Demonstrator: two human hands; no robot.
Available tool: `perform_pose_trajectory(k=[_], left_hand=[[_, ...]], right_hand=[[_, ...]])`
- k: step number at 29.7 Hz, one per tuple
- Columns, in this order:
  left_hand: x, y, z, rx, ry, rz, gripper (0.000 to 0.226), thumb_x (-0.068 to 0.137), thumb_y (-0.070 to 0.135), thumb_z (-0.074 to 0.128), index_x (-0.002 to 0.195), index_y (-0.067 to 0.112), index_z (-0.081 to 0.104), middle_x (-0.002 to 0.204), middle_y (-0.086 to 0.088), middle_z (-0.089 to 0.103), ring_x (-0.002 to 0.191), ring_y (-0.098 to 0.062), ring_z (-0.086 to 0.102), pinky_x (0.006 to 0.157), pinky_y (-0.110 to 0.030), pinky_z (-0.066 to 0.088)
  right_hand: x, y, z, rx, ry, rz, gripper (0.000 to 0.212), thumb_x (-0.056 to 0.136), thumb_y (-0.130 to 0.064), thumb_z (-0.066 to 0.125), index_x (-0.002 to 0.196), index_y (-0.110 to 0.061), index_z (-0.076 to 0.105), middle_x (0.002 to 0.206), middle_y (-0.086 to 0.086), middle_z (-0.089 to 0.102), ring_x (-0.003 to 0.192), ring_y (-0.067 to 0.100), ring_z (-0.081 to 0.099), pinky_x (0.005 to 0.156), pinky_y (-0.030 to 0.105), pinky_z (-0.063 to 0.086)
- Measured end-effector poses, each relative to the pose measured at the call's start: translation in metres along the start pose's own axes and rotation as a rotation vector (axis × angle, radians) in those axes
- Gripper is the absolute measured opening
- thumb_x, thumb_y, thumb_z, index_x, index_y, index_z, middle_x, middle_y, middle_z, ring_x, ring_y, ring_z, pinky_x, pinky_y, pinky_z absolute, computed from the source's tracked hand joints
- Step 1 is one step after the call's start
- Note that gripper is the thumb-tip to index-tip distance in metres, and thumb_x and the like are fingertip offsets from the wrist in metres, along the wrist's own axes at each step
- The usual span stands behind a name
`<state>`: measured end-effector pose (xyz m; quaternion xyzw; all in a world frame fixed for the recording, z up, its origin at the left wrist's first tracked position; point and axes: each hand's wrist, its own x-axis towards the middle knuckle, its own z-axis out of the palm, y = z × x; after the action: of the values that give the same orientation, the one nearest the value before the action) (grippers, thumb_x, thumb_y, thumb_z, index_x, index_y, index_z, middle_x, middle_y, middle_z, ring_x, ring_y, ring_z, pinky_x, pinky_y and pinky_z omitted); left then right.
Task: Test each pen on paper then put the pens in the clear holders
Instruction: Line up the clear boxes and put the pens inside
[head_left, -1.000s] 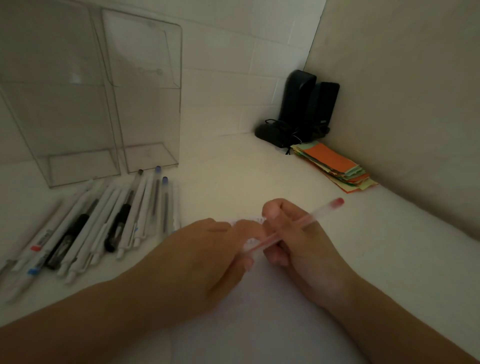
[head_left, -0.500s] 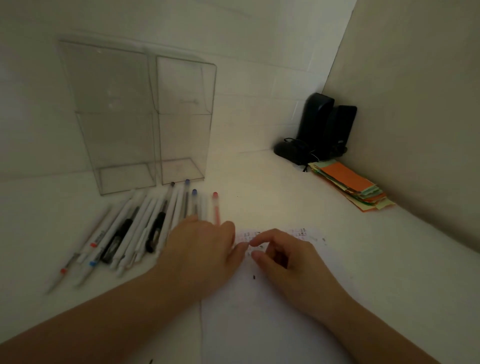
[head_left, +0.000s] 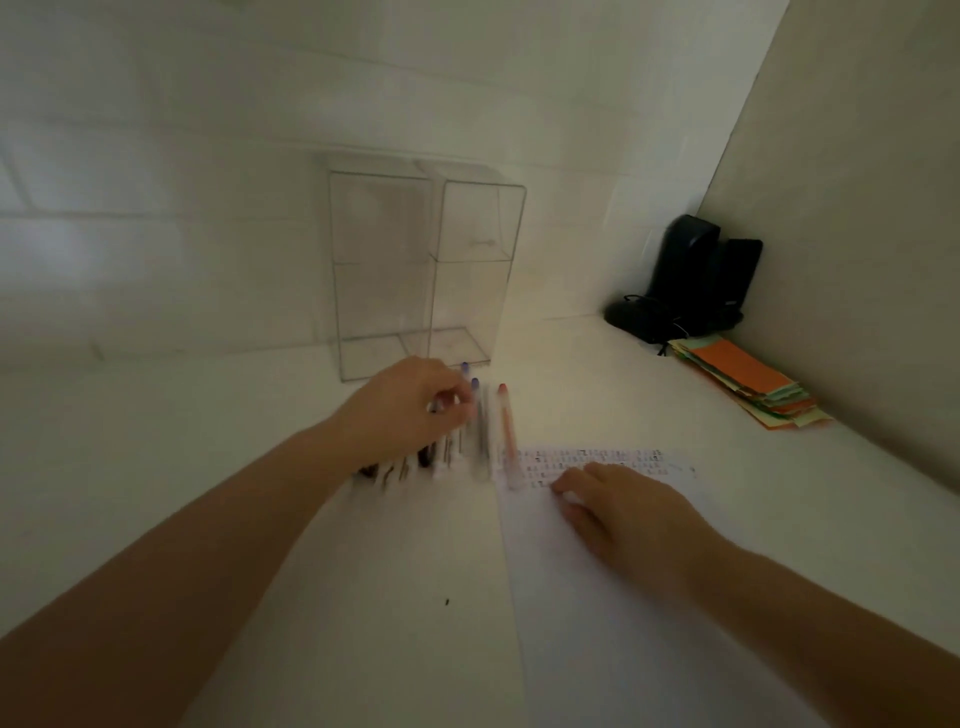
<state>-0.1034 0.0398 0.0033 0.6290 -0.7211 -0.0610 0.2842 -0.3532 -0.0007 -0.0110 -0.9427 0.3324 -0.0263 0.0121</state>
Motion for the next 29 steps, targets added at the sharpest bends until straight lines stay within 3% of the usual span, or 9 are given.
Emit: perform_pose_trajectory(k=[2,4,7,11,14,17,22,26,29], left_hand=[[-0.017,-0.021,-0.008,0.051,-0.083,-0.009,0.043,0.081,0.062,0.044,0.105,0.032,0.063,0.113,0.005,0.055,0.106,-0.014,0.045,0.093,-0.035,0.037],[-0.031,-0.039,-0.010,0.130,-0.123,-0.020,0.078,0.069,0.084,0.016,0.120,0.038,0.054,0.136,0.004,0.044,0.127,-0.018,0.033,0.104,-0.043,0.030],[-0.041,-0.048,-0.002,0.228,-0.269,-0.106,0.105,0.051,0.088,-0.016,0.138,0.044,0.024,0.153,0.012,0.008,0.141,-0.015,-0.001,0.113,-0.049,0.008],[-0.030,-0.040,0.011,0.265,-0.294,-0.128,0.097,0.054,0.081,-0.021,0.141,0.043,0.001,0.153,0.015,-0.009,0.139,-0.011,-0.015,0.110,-0.050,-0.007],[-0.014,-0.039,0.017,0.331,-0.284,-0.107,0.070,0.079,0.066,-0.005,0.143,0.037,-0.002,0.154,0.012,-0.007,0.140,-0.011,-0.012,0.110,-0.050,-0.009],[-0.004,-0.035,0.021,0.296,-0.322,-0.142,0.054,0.094,0.051,0.013,0.144,0.034,0.003,0.154,0.011,-0.003,0.141,-0.012,-0.007,0.113,-0.046,-0.006],[-0.019,-0.011,0.032,0.219,-0.236,-0.125,0.051,0.095,0.049,0.017,0.143,0.033,0.014,0.154,0.013,0.007,0.141,-0.011,-0.003,0.114,-0.044,-0.007],[-0.039,0.026,0.042,0.161,-0.145,-0.123,0.068,0.075,0.055,-0.004,0.133,0.037,0.027,0.146,0.013,0.022,0.139,-0.008,0.006,0.113,-0.042,-0.005],[-0.046,0.038,0.047,0.149,-0.112,-0.129,0.072,0.070,0.052,-0.008,0.130,0.035,0.028,0.143,0.015,0.025,0.138,-0.006,0.006,0.113,-0.040,-0.007]], right_hand=[[0.002,-0.002,-0.015,0.033,-0.104,0.033,0.030,0.095,-0.039,0.036,0.122,-0.031,0.046,0.108,-0.006,0.053,0.098,0.012,0.051,0.081,0.024,0.043],[0.009,-0.004,-0.029,0.065,-0.077,0.049,0.029,0.094,-0.041,0.040,0.120,-0.031,0.049,0.098,-0.008,0.050,0.088,0.006,0.047,0.071,0.016,0.038],[0.039,-0.013,-0.033,0.185,0.045,0.075,0.035,0.093,-0.042,0.040,0.124,-0.029,0.049,0.116,-0.003,0.052,0.104,0.010,0.048,0.087,0.022,0.040],[0.095,-0.034,-0.010,0.250,0.007,0.108,0.048,0.095,-0.044,0.034,0.141,-0.029,0.030,0.152,0.002,0.024,0.139,0.020,0.021,0.111,0.032,0.017],[0.122,-0.042,0.008,0.197,0.003,0.058,0.052,0.097,-0.045,0.029,0.145,-0.029,0.019,0.157,-0.001,0.008,0.144,0.018,0.003,0.114,0.031,0.004],[0.132,-0.038,0.021,0.192,-0.059,-0.009,0.053,0.099,-0.040,0.024,0.147,-0.024,0.009,0.157,-0.002,0.002,0.143,0.012,-0.002,0.113,0.026,-0.004],[0.099,-0.028,0.023,0.242,-0.061,-0.088,0.057,0.097,-0.045,0.022,0.147,-0.020,0.007,0.156,-0.007,0.000,0.135,-0.005,-0.006,0.109,0.015,-0.010],[0.055,-0.030,0.023,0.227,-0.066,-0.095,0.092,0.069,-0.074,-0.014,0.146,-0.025,0.000,0.148,-0.018,-0.008,0.135,-0.007,-0.013,0.104,0.008,-0.018],[0.037,-0.031,0.025,0.218,-0.061,-0.085,0.086,0.068,-0.072,-0.019,0.139,-0.025,-0.013,0.146,-0.016,-0.014,0.135,-0.006,-0.017,0.104,0.009,-0.020]])
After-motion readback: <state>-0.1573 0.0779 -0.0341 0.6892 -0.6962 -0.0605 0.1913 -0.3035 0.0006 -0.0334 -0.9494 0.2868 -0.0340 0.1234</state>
